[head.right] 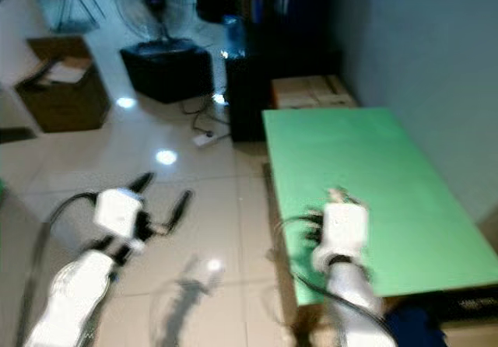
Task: Hang keys on a hook
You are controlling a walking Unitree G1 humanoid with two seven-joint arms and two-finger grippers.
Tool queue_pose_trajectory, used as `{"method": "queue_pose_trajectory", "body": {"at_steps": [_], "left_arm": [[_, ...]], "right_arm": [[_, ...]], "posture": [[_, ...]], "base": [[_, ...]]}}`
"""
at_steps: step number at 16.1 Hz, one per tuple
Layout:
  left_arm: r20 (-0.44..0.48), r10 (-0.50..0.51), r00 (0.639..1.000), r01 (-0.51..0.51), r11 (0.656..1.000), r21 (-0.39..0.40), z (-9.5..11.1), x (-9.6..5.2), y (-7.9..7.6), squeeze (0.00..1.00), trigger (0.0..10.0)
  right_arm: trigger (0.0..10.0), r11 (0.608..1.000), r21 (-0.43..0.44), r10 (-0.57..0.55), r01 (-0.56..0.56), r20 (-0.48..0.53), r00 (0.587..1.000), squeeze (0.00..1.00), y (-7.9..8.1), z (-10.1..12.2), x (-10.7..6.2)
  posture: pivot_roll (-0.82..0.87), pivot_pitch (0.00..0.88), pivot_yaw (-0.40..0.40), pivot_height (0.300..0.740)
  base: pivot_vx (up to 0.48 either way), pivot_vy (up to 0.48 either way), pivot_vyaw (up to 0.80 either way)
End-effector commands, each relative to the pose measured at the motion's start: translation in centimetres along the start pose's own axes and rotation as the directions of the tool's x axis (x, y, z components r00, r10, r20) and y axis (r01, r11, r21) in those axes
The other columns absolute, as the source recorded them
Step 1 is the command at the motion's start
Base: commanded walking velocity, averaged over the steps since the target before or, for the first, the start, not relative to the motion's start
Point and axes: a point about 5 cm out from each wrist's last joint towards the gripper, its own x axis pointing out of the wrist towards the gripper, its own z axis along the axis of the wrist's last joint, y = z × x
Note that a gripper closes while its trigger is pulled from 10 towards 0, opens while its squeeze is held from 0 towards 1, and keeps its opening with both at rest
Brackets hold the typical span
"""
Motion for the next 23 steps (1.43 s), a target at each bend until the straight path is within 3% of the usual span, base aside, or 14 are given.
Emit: {"method": "queue_pose_trajectory", "body": {"at_steps": [1, 9, 13, 14, 16, 23], "left_arm": [[0.013, -0.009, 1.000, 0.009, 1.000, -0.011, 0.3, 0.5, -0.6, 0.00, 10.0], [-0.030, 0.121, 0.992, -0.122, 0.993, -0.008, -0.8, -0.1, 0.3, 0.00, 10.0], [-0.028, 0.114, 0.993, -0.114, 0.993, 0.017, -0.8, -0.7, -0.1, 0.00, 10.0], [-0.026, 0.112, 0.993, -0.111, 0.994, 0.022, -0.8, -0.7, -0.2, 0.00, 10.0], [-0.020, 0.121, 0.992, -0.121, 0.993, 0.019, -0.7, -0.6, 0.0, 0.00, 10.0], [0.002, 0.113, 0.994, -0.113, 0.993, 0.014, -0.3, 0.1, 0.3, 0.00, 10.0]], "right_arm": [[10.0, 0.998, -0.038, -0.041, 0.041, 0.014, 0.999, 0.00, -1.3, 0.2, -0.2], [10.0, 0.977, -0.201, 0.079, -0.066, 0.055, 0.995, 0.00, -0.3, 1.2, 0.7], [10.0, 0.955, -0.284, 0.111, -0.088, 0.065, 0.992, 0.00, 0.0, 0.9, 1.4], [10.0, 0.961, -0.260, 0.108, -0.092, 0.049, 0.993, 0.00, 0.0, 0.7, 1.5], [10.0, 0.993, -0.110, 0.055, -0.050, 0.040, 0.998, 0.00, -0.3, 0.9, 1.5], [10.0, 0.997, -0.069, 0.020, -0.018, 0.024, 1.000, 0.00, -0.9, 0.0, 0.3]], "posture": [[-0.12, 0.033, 0.047, 0.740], [-0.11, 0.033, -0.007, 0.740], [-0.09, 0.037, -0.023, 0.740], [-0.09, 0.037, -0.024, 0.740], [-0.09, 0.042, -0.022, 0.740], [-0.11, 0.041, 0.015, 0.740]], "base": [[0.000, 0.000, -0.80], [0.000, 0.000, 0.00], [0.000, 0.000, 0.00], [0.000, 0.000, 0.00], [0.000, 0.000, -0.80], [0.000, 0.000, -0.80]]}}
